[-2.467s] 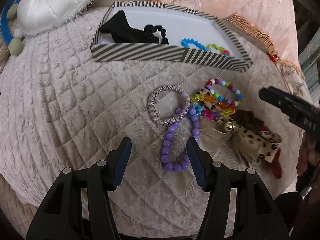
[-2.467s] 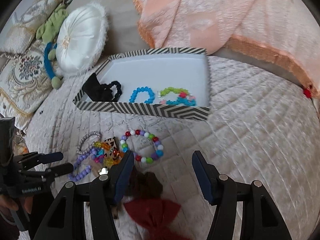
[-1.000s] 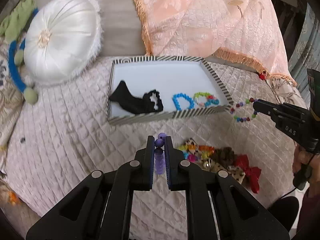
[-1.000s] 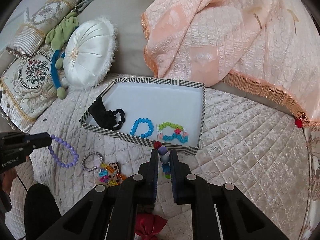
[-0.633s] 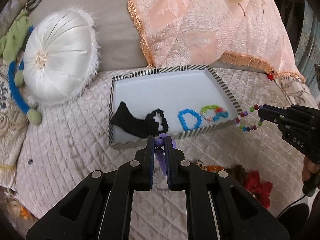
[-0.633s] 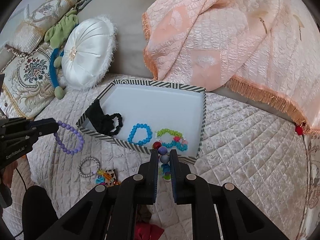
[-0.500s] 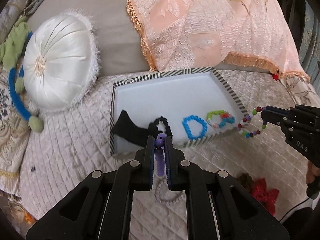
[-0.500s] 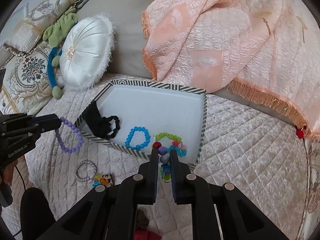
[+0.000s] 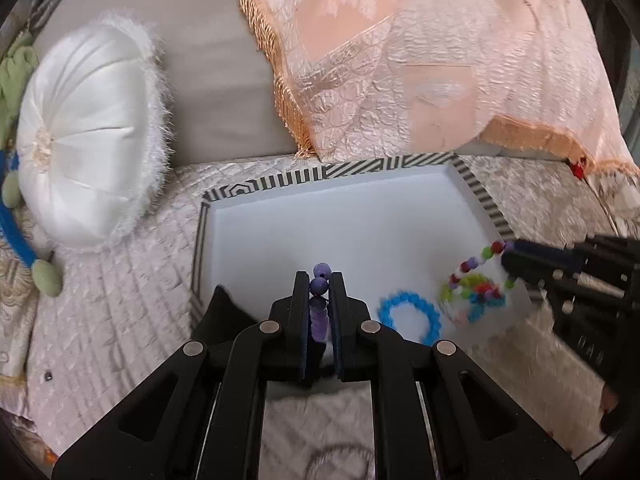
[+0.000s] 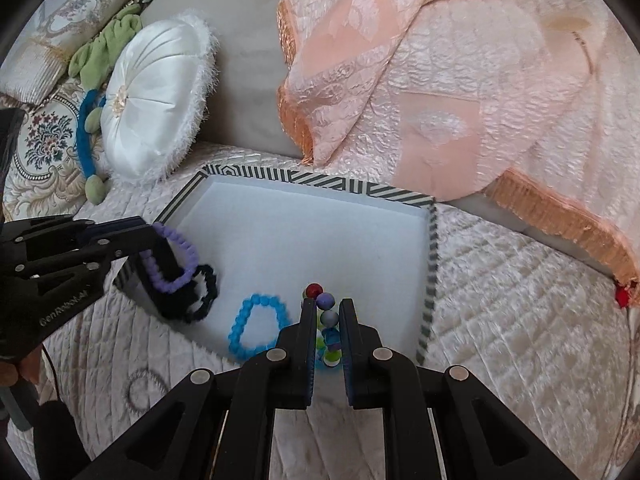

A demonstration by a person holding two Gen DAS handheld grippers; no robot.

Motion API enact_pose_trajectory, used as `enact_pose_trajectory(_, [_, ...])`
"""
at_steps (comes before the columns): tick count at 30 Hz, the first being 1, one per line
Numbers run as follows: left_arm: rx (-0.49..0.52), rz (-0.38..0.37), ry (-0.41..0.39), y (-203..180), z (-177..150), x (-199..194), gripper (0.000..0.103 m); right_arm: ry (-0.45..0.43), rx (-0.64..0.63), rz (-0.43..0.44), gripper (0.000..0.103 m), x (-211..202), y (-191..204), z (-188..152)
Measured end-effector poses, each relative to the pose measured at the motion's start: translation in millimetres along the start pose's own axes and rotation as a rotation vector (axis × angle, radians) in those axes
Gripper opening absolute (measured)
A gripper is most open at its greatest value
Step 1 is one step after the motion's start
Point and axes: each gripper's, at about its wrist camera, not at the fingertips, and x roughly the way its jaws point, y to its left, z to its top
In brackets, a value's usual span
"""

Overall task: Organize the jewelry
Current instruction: 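Lower the purple bracelet into the tray and open the left tool while the right drops the multicolour bracelet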

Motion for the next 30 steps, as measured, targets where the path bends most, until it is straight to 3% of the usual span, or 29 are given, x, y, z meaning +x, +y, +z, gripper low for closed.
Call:
enact_pose_trajectory(8, [-0.118, -0.044, 0.077, 16, 12, 57, 0.008, 0.035, 0.064, 0.053, 0.010, 50, -12, 16])
enact_pose_trajectory(15, [-0.145, -0.031, 0.132, 28, 2, 76, 0.010, 0.082, 0.153, -0.021, 0.010, 76, -44, 4])
enact_pose_trajectory(17, [-0.160, -0.045, 0.143, 31, 0, 75, 0.016, 0.089, 0.175, -0.038, 0.010, 76, -51, 1])
enact_pose_trajectory(19, [-0.183, -0.068, 0.140, 34, -2, 70, 0.045, 0.092, 0.195, -0.032, 0.010, 73, -58, -4])
enact_pose_trajectory(23, [-0.180, -0.077, 0.120, 35, -7, 54, 0.048, 0.085, 0.186, -0.026, 0.011, 59, -56, -11])
enact_pose_trajectory(26, [-0.170, -0.067, 0.111, 34, -14, 43, 0.048, 0.080, 0.172, -0.028, 0.022, 46, -49, -17])
enact_pose_trajectory(28, [-0.156, -0.055, 0.099, 33, -20, 33, 0.048, 0.063, 0.176, -0.016, 0.037, 36, -45, -22])
enact_pose_trajectory(30, [-0.146, -0.039, 0.084, 32, -27, 22, 0.048, 0.047, 0.177, -0.005, 0.038, 25, -38, -28])
